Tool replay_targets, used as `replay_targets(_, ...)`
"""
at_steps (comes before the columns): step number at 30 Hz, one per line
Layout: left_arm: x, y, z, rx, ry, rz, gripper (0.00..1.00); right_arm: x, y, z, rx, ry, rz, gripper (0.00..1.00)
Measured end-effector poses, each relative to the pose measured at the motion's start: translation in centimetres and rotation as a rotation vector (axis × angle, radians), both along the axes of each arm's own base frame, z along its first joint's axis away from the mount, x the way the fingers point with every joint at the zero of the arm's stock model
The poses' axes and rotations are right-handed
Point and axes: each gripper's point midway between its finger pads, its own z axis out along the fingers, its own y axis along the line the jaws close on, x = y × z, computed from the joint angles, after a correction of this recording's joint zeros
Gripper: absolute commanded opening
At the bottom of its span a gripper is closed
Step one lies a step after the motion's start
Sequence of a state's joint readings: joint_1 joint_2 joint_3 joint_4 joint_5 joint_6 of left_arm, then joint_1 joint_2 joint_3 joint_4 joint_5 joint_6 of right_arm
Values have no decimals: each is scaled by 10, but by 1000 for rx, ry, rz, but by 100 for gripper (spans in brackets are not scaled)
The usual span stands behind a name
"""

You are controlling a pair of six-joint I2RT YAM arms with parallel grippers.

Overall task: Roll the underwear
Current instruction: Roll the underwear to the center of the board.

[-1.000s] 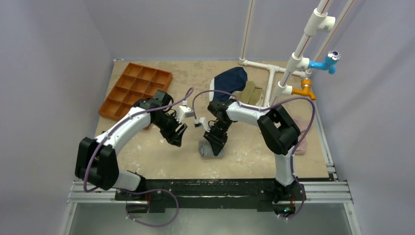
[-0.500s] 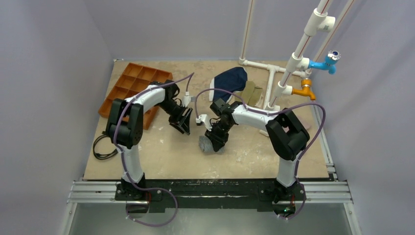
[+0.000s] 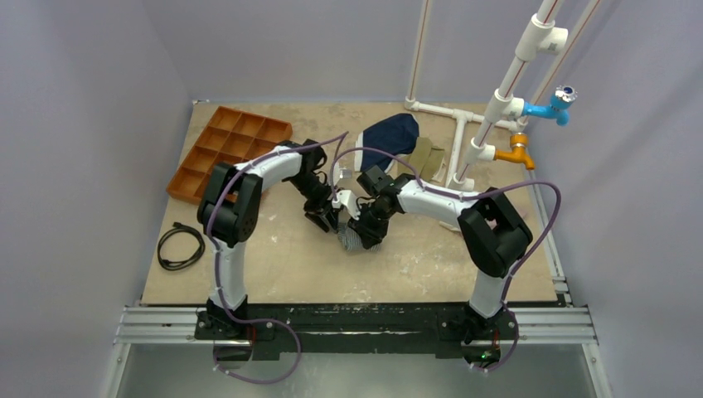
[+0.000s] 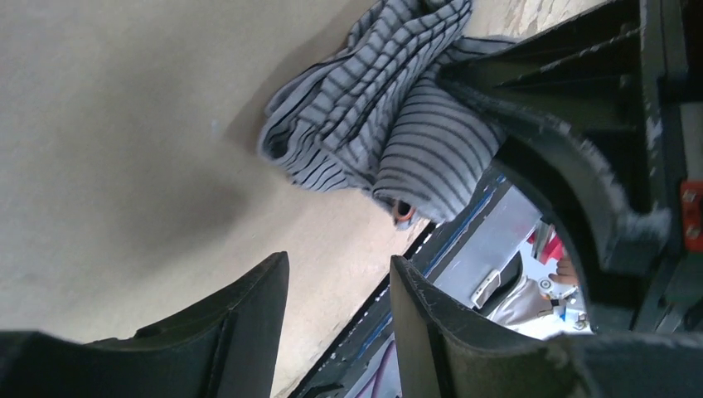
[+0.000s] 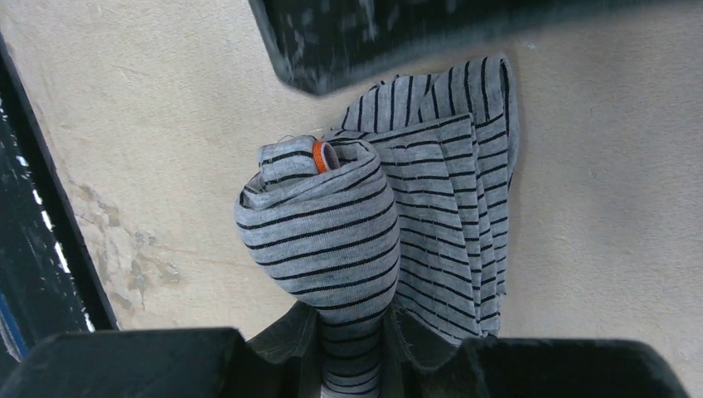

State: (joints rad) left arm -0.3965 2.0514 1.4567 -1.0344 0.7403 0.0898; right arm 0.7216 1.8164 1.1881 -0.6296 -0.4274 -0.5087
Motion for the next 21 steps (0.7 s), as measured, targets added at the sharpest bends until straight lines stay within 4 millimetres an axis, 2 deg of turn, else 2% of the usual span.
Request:
replay_targets(4,0,-13,-2,21,-4,-16,47,0,1,0,-6,-24,15,0)
replay_targets(12,10,-23,-11,27,30,29,44,-4,3,1,2,-43,41,0)
replay_targets(21,10,-35,-1,-47,70,54,43,-5,4,0,2,-46,49,0)
